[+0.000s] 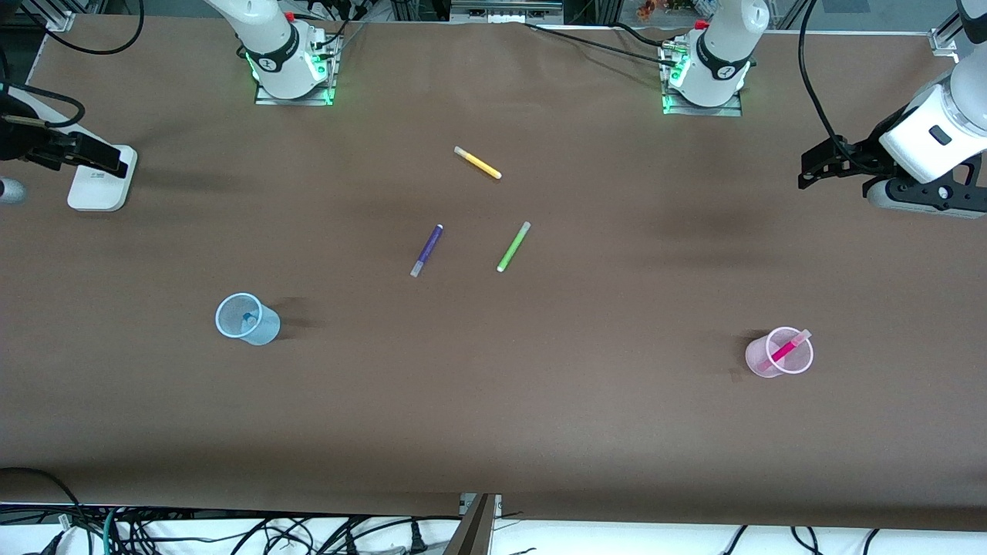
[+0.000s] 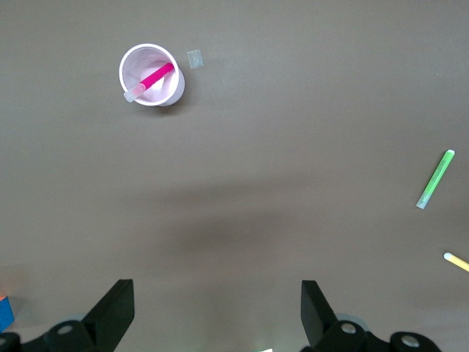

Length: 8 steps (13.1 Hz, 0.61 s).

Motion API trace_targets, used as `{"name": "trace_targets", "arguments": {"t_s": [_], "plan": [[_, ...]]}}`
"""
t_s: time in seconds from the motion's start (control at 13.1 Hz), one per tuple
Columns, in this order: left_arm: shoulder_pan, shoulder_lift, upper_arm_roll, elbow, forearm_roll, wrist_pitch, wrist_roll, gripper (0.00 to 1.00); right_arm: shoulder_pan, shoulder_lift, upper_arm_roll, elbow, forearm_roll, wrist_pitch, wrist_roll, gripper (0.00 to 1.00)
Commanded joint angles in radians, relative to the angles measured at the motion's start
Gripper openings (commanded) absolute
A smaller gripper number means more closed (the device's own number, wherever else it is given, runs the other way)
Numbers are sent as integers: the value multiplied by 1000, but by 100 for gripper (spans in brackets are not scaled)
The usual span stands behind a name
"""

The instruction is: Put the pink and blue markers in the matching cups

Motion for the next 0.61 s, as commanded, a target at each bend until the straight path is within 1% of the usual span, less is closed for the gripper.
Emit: {"name": "trace_targets", "arguments": {"t_s": [0.0, 0.15, 0.54], "plan": [[3, 9, -2, 22, -20, -14, -3, 100, -1, 6, 2, 22, -1, -26, 0, 100], [3, 9, -2, 22, -20, -14, -3, 100, 1, 23, 2, 53, 1, -28, 0, 100], [3, 9, -2, 22, -20, -14, -1, 100, -7, 30, -1, 56, -1, -26, 0, 100]]}}
